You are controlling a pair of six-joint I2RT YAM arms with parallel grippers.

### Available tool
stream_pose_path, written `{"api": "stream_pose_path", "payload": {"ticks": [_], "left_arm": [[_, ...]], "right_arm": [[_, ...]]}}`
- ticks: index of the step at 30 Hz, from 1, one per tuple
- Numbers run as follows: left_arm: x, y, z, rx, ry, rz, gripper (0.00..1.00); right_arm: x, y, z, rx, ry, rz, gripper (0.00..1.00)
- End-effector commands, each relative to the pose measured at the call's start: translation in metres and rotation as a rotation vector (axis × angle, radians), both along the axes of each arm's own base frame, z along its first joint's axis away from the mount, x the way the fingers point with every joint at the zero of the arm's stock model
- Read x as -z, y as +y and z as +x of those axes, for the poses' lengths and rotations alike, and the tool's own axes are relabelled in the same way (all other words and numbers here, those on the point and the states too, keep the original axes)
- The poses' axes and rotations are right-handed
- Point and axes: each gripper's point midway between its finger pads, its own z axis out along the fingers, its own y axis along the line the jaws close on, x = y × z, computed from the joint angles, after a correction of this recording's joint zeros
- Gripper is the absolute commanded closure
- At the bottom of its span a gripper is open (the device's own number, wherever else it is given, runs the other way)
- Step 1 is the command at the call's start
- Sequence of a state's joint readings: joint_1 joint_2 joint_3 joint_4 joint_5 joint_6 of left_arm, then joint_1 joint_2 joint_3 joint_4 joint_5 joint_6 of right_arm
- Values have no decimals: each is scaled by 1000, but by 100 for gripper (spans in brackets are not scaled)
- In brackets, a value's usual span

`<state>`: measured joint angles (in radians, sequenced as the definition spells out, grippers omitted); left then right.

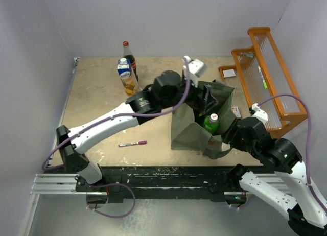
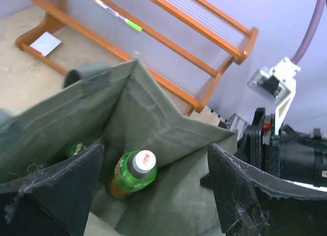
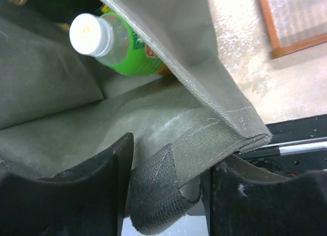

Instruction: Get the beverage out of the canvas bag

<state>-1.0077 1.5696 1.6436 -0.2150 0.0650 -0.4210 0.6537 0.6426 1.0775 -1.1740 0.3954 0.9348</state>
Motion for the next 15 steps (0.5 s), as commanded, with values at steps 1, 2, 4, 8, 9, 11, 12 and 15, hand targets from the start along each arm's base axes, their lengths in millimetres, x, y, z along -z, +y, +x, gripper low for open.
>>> {"api": "stream_pose_path", "payload": {"ticks": [1, 2, 4, 8, 9, 11, 12, 15], "left_arm": [[-3, -28, -9, 31, -175, 99, 15], [3, -33, -9, 34, -180, 117, 15], [16, -43, -7, 34, -173, 145, 15], [35, -61, -8, 58, -163, 181, 15], [38, -64, -9, 64, -163, 191, 15], [48, -70, -8, 75, -159, 217, 15], [52, -72, -8, 77, -158, 232, 16], [65, -76, -5, 75, -153, 277, 17]], "right_arm": [[-10, -33, -5, 161, -28, -55, 55], [-9, -32, -5, 172, -27, -36, 59], [-4, -29, -7, 187, -19, -3, 62], [-2, -20, -5, 140, -38, 34, 67], [-2, -17, -4, 121, -43, 37, 67], [1, -14, -3, 104, -38, 38, 67], [3, -13, -3, 99, -33, 37, 68], [4, -9, -2, 73, -40, 42, 68]]}}
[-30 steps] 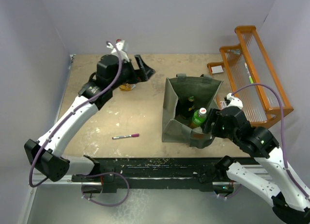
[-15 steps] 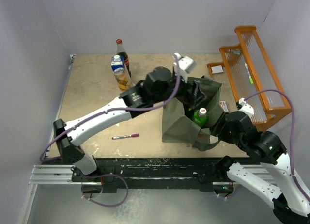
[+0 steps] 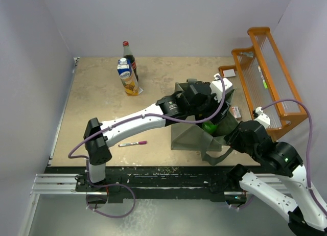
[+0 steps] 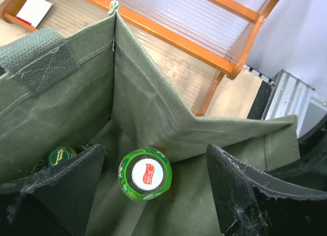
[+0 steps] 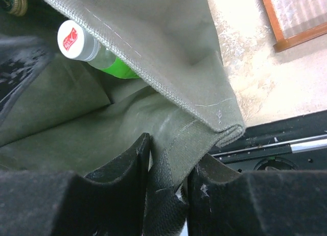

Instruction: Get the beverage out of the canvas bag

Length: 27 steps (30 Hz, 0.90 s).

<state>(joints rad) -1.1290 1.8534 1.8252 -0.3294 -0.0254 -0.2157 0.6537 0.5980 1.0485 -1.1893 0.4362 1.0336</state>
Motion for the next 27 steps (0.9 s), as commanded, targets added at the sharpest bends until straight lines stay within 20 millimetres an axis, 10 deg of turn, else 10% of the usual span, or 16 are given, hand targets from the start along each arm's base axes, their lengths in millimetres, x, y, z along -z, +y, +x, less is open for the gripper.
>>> {"api": "stream_pose_path", "payload": {"ticks": [1, 27], "left_arm": [[-21, -7, 4, -1, -61, -11, 17], [66, -11, 10, -31, -41, 154, 25]], "right_arm": [[-1, 1, 2, -28, -34, -3, 68], [-18, -3, 13, -68, -102, -70, 58]]}}
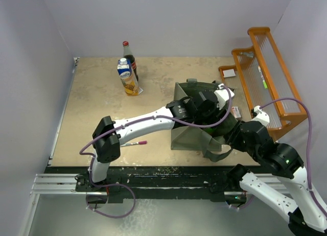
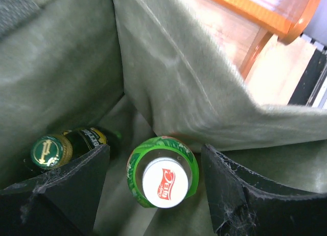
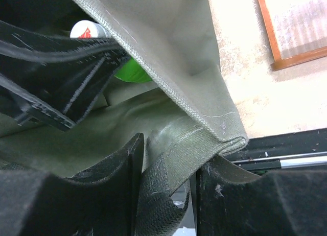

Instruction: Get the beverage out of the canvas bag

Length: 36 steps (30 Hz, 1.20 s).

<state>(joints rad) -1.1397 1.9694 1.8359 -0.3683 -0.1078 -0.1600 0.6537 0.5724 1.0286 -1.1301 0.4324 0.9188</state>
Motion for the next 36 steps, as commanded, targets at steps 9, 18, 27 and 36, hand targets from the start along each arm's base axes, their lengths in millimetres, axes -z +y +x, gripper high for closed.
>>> {"api": "stream_pose_path", "payload": {"ticks": [9, 18, 27, 36], "left_arm": [[19, 1, 0, -16, -52, 5, 33], [19, -2, 1, -24, -55, -26, 40], [-15, 6, 0, -23, -91, -67, 78], [-66, 13, -5, -41, -95, -166, 100]], "right_arm": [[-14, -2, 10, -1, -47, -34, 56], [-15, -3, 9, 4, -51, -28, 54], [-13, -2, 9, 2, -49, -25, 53], [-13, -2, 9, -1, -47, -29, 51]]}}
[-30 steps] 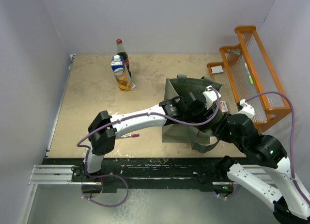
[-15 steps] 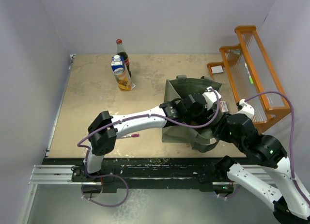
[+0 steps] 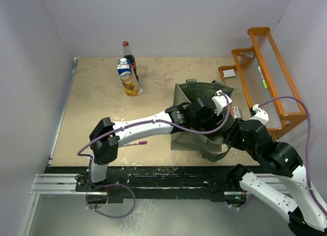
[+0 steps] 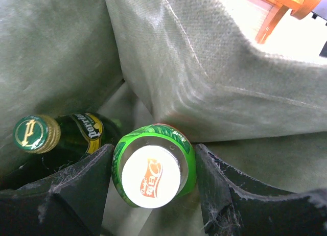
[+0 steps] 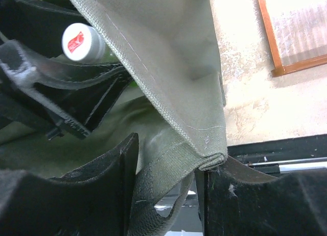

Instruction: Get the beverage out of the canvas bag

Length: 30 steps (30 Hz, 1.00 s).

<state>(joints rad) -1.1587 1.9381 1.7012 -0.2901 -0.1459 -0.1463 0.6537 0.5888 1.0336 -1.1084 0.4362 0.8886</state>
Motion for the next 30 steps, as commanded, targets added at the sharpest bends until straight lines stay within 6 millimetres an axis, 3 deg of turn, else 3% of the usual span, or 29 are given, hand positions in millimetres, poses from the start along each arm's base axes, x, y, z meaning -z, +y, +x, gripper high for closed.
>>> {"api": "stream_pose_path", "payload": {"ticks": [1, 9, 17, 21, 28, 30], "left_arm": [[-99, 6, 3, -45, -75, -215, 100], [-148, 19, 9, -176, -19, -286, 100], [-190, 35, 4, -246, 66, -313, 100], [-220, 47, -2, -268, 110, -392, 100], [-275, 83, -10, -253, 171, -552, 100], [-288, 103, -7, -269, 221, -600, 100]], "right_arm": [[-11, -4, 4, 15, -36, -11, 51], [-10, -2, 6, 4, -29, -19, 49], [-8, -1, 6, -5, -23, -25, 45], [-8, 0, 8, -10, -28, -25, 45], [-6, 2, 8, -19, -15, -35, 44], [-5, 2, 7, -21, -12, -31, 45]]}}
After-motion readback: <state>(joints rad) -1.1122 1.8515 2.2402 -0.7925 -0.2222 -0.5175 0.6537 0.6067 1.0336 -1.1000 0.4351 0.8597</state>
